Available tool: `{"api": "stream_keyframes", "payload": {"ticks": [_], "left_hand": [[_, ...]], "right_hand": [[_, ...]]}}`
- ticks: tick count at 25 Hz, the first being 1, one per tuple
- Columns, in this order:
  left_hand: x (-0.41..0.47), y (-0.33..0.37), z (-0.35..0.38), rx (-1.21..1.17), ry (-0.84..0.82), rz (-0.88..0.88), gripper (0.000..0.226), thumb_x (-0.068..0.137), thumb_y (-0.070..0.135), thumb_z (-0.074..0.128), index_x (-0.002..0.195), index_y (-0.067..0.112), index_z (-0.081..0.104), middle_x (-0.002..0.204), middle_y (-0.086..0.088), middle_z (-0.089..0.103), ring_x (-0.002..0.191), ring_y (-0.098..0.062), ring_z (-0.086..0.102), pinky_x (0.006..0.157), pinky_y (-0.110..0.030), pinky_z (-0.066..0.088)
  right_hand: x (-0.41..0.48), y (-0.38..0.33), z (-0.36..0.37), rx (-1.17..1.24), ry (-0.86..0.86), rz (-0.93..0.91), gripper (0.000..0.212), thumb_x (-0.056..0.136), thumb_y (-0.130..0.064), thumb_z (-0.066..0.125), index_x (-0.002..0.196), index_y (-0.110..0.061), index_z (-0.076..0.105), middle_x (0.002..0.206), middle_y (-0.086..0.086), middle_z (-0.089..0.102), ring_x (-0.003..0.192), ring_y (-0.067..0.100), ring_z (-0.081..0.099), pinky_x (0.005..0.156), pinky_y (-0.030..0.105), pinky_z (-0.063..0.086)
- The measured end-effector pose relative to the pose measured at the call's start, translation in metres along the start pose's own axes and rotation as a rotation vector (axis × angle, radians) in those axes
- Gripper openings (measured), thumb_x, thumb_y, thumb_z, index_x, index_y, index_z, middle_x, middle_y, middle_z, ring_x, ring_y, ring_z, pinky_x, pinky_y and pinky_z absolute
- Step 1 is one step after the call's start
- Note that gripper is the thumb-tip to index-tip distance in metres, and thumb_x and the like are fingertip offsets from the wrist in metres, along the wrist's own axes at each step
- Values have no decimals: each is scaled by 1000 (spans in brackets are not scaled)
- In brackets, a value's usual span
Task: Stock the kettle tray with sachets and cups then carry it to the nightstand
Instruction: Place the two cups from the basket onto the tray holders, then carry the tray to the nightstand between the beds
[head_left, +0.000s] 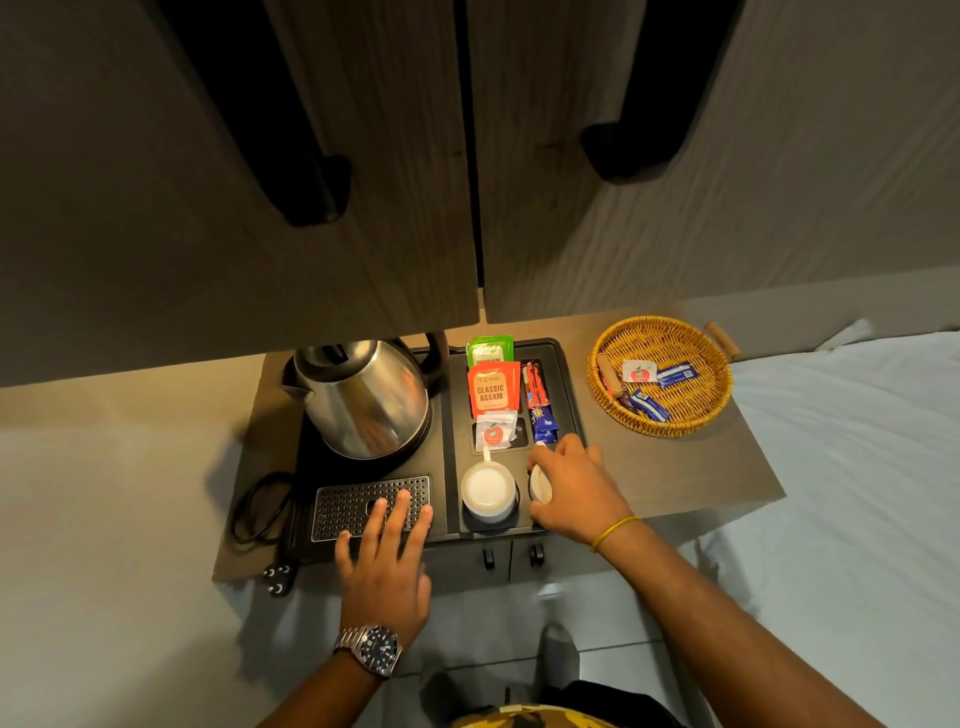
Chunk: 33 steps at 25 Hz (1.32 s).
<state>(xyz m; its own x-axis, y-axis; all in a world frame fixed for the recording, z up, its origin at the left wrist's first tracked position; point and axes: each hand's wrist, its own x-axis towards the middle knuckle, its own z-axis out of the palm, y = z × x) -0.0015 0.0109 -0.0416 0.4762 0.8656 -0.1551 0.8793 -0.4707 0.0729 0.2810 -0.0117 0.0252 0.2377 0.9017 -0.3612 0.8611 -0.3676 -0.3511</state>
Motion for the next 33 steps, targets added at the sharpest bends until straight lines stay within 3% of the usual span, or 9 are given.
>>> {"api": "stream_keyframes", "payload": {"ticks": [5,9,11,13,17,20,24,29,33], "left_hand": [[1,2,-5,-14,34,-6,88,66,43,66,149,33,36,161,-3,32,147,-28,33,106,-67,31],[1,-12,-12,-67,300,83,69,78,51,61,141,28,46,158,0,37,141,-20,42,106,-61,31],[5,-37,-24,-89,456,-12,62,81,51,59,136,25,50,155,0,40,137,-19,44,106,-56,29],[13,-62,-39,-156,531,-273,59,82,50,56,133,22,49,151,-4,45,132,-26,47,104,-54,31],[38,-87,-55,-388,336,-655,62,83,44,62,128,7,43,125,-29,59,110,-49,58,92,-58,45],[54,-85,-58,-475,210,-740,60,84,45,66,119,1,46,114,-35,63,102,-53,61,86,-58,51],[69,-81,-61,-508,135,-864,75,82,59,62,120,-4,49,119,-35,61,106,-54,60,89,-56,51],[81,-102,-71,-621,17,-1033,87,76,74,53,118,-2,59,118,-31,64,103,-49,63,90,-53,52],[72,-120,-70,-736,-90,-1015,93,74,80,48,119,0,64,117,-27,65,99,-44,63,93,-50,50]], "right_hand": [[-4,2,7,5,45,-12,57,78,-40,72,130,-36,49,130,5,42,120,33,44,90,35,52],[-17,2,8,98,138,-13,73,76,-54,69,141,-36,40,133,2,43,119,32,46,95,38,51],[-22,9,6,201,298,51,70,81,-55,64,142,-30,44,134,4,49,118,31,49,95,41,49],[-23,19,6,319,422,157,62,88,-49,63,142,-20,49,137,10,53,122,34,51,99,45,48],[-19,25,13,567,337,386,71,93,-52,61,148,-11,41,149,18,45,134,40,48,110,48,41],[-18,14,23,541,274,439,79,92,-57,59,153,-13,34,153,18,41,137,43,42,111,51,39],[-12,-6,25,572,265,539,85,90,-66,54,152,-12,36,149,19,40,133,43,42,105,52,42],[-14,-3,28,700,253,656,84,83,-79,49,129,-9,59,129,20,55,116,38,54,95,46,45],[-19,10,28,934,232,655,67,85,-76,51,90,-12,71,104,16,71,82,22,61,69,32,43]]}}
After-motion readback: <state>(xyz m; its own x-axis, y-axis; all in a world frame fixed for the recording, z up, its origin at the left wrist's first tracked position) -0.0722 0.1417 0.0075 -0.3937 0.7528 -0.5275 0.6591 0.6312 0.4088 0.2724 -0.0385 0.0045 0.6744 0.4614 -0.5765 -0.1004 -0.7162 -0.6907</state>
